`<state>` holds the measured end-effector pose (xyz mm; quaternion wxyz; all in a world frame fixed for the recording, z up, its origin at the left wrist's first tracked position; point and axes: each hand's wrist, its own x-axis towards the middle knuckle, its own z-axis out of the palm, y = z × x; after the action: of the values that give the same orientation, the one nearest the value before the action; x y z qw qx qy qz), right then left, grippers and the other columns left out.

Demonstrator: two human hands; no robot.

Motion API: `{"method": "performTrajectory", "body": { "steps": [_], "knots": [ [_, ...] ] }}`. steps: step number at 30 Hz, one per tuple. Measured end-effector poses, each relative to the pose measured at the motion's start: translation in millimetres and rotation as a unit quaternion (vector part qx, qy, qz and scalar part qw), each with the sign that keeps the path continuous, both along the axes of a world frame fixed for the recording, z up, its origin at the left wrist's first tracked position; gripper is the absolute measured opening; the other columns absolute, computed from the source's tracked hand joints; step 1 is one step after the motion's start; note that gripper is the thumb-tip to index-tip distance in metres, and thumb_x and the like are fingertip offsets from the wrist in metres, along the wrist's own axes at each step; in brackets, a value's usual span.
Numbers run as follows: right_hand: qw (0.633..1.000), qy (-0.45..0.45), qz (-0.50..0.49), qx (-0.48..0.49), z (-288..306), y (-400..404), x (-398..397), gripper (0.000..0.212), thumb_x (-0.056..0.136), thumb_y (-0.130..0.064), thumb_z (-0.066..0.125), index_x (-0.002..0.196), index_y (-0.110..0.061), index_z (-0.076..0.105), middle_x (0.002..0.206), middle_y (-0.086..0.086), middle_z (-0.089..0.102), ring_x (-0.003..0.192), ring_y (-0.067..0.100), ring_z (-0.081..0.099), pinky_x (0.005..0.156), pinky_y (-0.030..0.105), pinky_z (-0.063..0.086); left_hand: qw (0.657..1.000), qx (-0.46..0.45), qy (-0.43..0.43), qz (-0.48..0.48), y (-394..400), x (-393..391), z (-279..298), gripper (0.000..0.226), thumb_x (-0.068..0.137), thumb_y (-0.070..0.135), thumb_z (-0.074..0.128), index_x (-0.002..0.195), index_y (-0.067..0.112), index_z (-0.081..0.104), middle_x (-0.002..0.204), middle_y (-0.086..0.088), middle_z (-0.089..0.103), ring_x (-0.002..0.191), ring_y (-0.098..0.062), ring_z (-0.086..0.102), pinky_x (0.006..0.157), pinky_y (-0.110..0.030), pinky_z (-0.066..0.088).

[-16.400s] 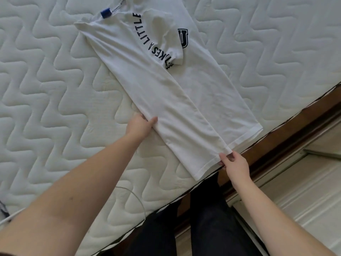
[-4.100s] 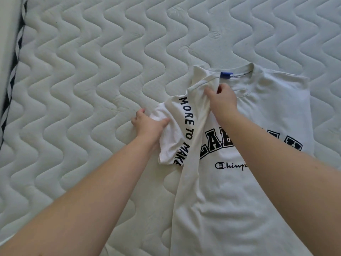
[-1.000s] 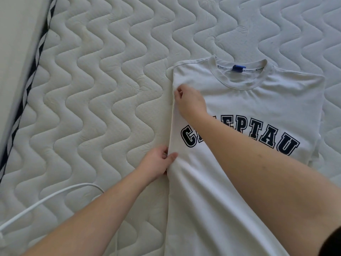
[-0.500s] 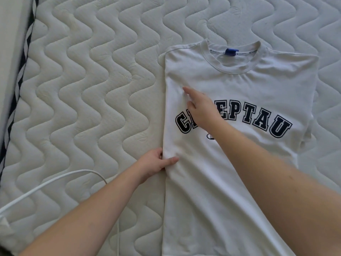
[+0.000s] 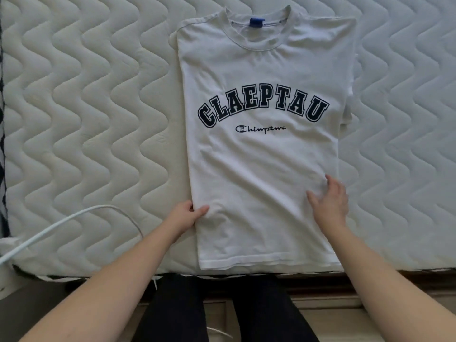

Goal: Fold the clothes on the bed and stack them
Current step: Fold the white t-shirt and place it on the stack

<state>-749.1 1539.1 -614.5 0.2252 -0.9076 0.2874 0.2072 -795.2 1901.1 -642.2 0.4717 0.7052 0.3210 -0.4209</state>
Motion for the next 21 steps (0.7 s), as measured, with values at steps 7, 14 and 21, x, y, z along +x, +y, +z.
{"method": "performTrajectory", "body": {
  "steps": [7,14,21],
  "knots": [
    [0.982,0.097,-0.16,0.016,2.8,-47.8,-71.4,0.062,0.077,-0.042,0.076,0.124,-0.01,0.052,0.125,0.013,0.056,0.116,0.034,0.052,0.1,0.05,0.043,0.997,-0.028,0.066,0.019,-17.0,-66.6,1.4,0.034,0.093,0.026,0.065,0.122,0.008,0.061,0.117,-0.007,0.069,0.1,-0.019,0.067,0.093,-0.036,0.053],
    [0.965,0.155,-0.137,0.161,7.6,-67.4,-115.1,0.044,0.087,-0.039,0.071,0.121,-0.013,0.062,0.093,-0.004,0.063,0.075,0.01,0.055,0.057,0.022,0.041,0.99,0.077,0.006,0.117,-29.7,-98.8,5.8,0.039,0.103,0.036,0.045,0.122,0.005,0.059,0.119,-0.014,0.064,0.11,-0.03,0.06,0.099,-0.044,0.048],
    [0.944,0.155,-0.145,0.252,9.2,-78.3,-142.8,0.037,0.091,-0.036,0.067,0.123,-0.019,0.06,0.096,-0.012,0.066,0.085,0.005,0.061,0.063,0.02,0.043,0.999,0.018,0.034,0.026,-31.4,-132.9,10.3,0.04,0.09,0.03,0.069,0.125,0.012,0.061,0.115,-0.004,0.069,0.103,-0.02,0.064,0.088,-0.032,0.047]
  ]
}}
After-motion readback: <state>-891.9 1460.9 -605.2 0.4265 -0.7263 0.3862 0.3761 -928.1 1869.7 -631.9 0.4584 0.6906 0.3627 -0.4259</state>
